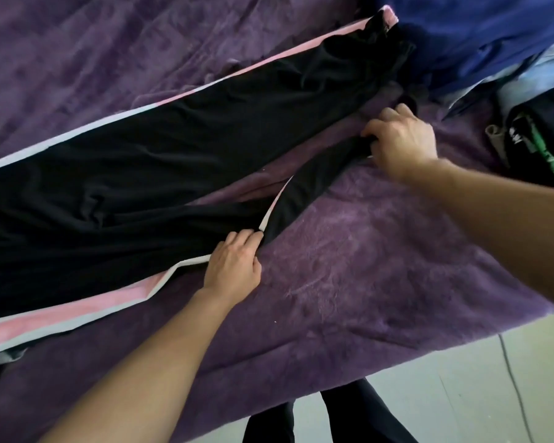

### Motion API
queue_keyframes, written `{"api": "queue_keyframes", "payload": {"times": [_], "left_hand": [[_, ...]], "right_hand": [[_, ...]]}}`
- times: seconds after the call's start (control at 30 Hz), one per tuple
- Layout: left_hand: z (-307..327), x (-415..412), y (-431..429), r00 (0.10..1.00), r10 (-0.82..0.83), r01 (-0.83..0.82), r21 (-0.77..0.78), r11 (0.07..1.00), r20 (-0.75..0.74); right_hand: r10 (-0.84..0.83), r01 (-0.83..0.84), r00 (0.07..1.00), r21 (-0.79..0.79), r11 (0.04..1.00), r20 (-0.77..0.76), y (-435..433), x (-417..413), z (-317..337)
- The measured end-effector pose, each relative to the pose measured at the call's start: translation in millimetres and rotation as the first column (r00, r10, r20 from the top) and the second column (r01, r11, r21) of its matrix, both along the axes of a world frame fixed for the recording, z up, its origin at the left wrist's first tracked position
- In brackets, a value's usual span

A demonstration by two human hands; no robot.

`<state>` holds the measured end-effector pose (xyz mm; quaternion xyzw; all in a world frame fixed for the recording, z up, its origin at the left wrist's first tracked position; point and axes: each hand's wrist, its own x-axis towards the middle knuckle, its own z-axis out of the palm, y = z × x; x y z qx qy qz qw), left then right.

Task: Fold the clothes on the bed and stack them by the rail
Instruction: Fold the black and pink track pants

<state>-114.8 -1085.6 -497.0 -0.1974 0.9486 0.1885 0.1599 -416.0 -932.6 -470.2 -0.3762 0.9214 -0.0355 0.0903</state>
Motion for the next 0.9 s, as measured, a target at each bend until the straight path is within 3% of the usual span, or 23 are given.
{"api": "queue_keyframes", "payload": {"times": [0.07, 0.13, 0.2, 0.3, 0.4, 0.47, 0.5, 0.6, 0.67, 0.73, 0.8, 0.83, 0.9], "left_hand": [[0.9, -3.0, 4.1, 1.000, -0.009, 0.010, 0.015, 1.000, -0.027], [1.1, -5.9, 9.9, 0.999, -0.039, 0.039, 0.025, 0.999, -0.024], [0.7, -9.3, 18.1, 0.997, -0.071, 0.072, 0.025, 0.997, -0.030], [-2.1, -16.0, 28.3, 0.995, -0.088, 0.089, 0.009, 0.996, -0.055], [-4.3, -23.3, 35.7, 0.995, -0.096, 0.096, 0.015, 0.995, -0.016], [-6.6, -27.4, 39.0, 0.994, -0.111, 0.111, 0.005, 0.994, 0.012], [-7.1, -28.6, 39.5, 0.993, -0.118, 0.118, -0.004, 0.993, 0.018], [-6.4, -34.1, 36.3, 0.995, -0.102, 0.102, -0.017, 0.995, 0.004], [-7.0, -40.2, 32.4, 0.997, -0.069, 0.068, -0.014, 0.998, -0.024], [-7.7, -48.6, 30.7, 0.997, -0.051, 0.050, -0.024, 0.998, -0.050], [-8.0, -55.5, 33.0, 0.998, -0.046, 0.045, -0.018, 0.999, -0.047], [-8.3, -56.8, 36.1, 0.998, -0.056, 0.056, -0.004, 0.998, -0.032], [-10.4, -55.4, 44.0, 0.994, -0.110, 0.110, 0.017, 0.994, 0.016]], "right_hand": [[0.045, -0.047, 0.998, -0.052, 0.998, -0.040, 58.0, 18.4, 2.3], [0.043, -0.045, 0.999, 0.093, 0.995, 0.028, 116.8, 40.5, 5.6], [-0.085, 0.075, 0.995, 0.176, 0.982, 0.048, 156.1, 54.5, 10.0], [-0.263, 0.263, 0.965, -0.008, 0.965, -0.017, 153.7, 50.9, 15.7], [-0.570, 0.575, 0.818, -0.163, 0.802, 0.082, 111.4, 30.3, 11.4], [-0.720, 0.733, 0.668, -0.003, 0.680, 0.187, 87.8, 12.4, 4.2], [-0.744, 0.741, 0.640, 0.102, 0.664, 0.192, 82.4, 6.0, -0.1], [-0.736, 0.699, 0.659, 0.238, 0.675, 0.154, 89.4, -4.8, -2.3], [-0.696, 0.710, 0.677, 0.039, 0.703, 0.239, 102.7, -9.4, 5.9], [-0.629, 0.707, 0.706, -0.284, 0.647, 0.325, 110.9, -12.3, 21.2], [-0.584, 0.680, 0.733, -0.410, 0.609, 0.348, 122.3, -13.9, 27.9], [-0.589, 0.672, 0.740, -0.341, 0.657, 0.323, 129.9, -10.5, 25.9], [-0.593, 0.619, 0.771, -0.057, 0.783, 0.231, 142.7, 3.8, 16.8]]}}
